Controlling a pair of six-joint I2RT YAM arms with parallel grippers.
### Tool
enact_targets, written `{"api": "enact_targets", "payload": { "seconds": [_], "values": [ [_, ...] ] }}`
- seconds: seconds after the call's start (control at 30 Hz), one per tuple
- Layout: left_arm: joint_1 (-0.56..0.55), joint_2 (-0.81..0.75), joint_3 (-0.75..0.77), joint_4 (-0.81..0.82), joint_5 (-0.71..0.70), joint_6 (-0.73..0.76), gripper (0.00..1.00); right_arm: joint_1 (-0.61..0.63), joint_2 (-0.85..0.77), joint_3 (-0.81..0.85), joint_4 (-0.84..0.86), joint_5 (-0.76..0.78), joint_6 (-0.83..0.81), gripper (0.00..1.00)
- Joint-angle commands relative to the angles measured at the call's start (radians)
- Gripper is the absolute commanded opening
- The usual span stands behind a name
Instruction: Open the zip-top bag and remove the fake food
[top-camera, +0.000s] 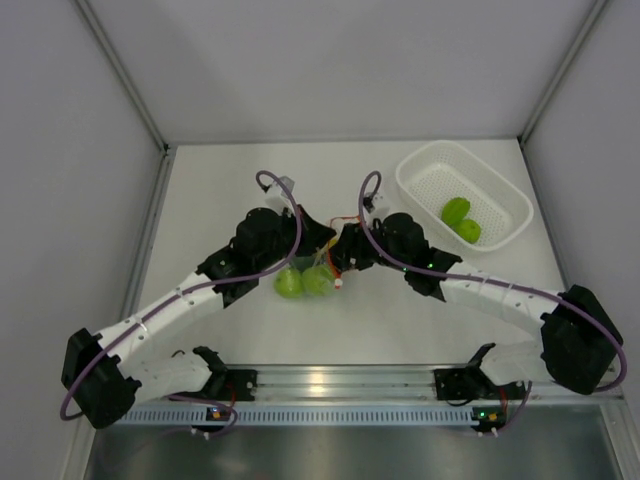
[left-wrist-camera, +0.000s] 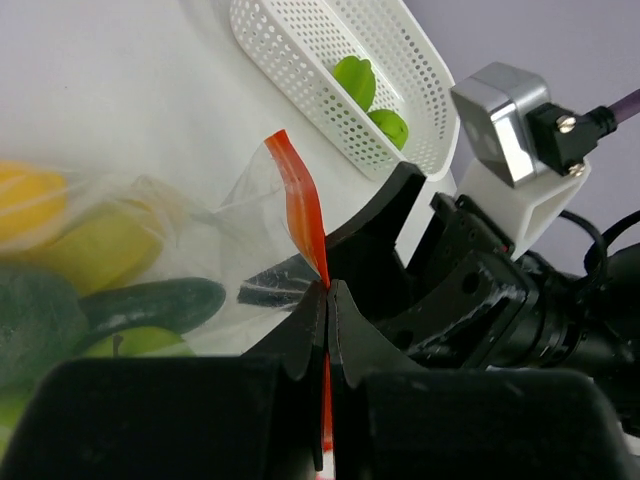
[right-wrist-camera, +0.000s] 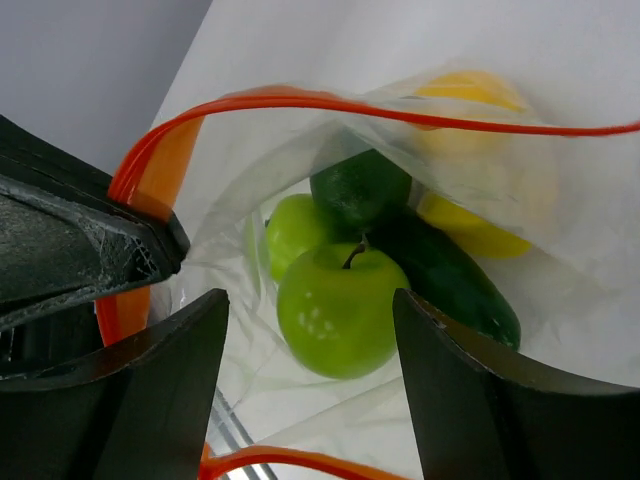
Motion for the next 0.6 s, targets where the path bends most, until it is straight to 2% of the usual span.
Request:
{"api": "enact_targets", "payload": {
  "seconds": [0.0, 0.23, 0.57],
  "values": [
    [-0.001, -0.012, 0.006, 0.090, 0.034, -0.020, 0.00, 0.066, 0.054, 0.007, 0.134, 0.072, 0.043, 0.68],
    [-0.002, -0.038, -0.037, 0.120, 0.005, -0.041, 0.00, 0.109, 0.131, 0.012, 0.122, 0.143, 0.087, 0.71],
    [-0.004, -0.107, -0.166, 0.202, -0.098, -0.132, 0.00, 0.163, 0.222, 0.009, 0.212, 0.161, 0.176, 0.87]
  ]
}}
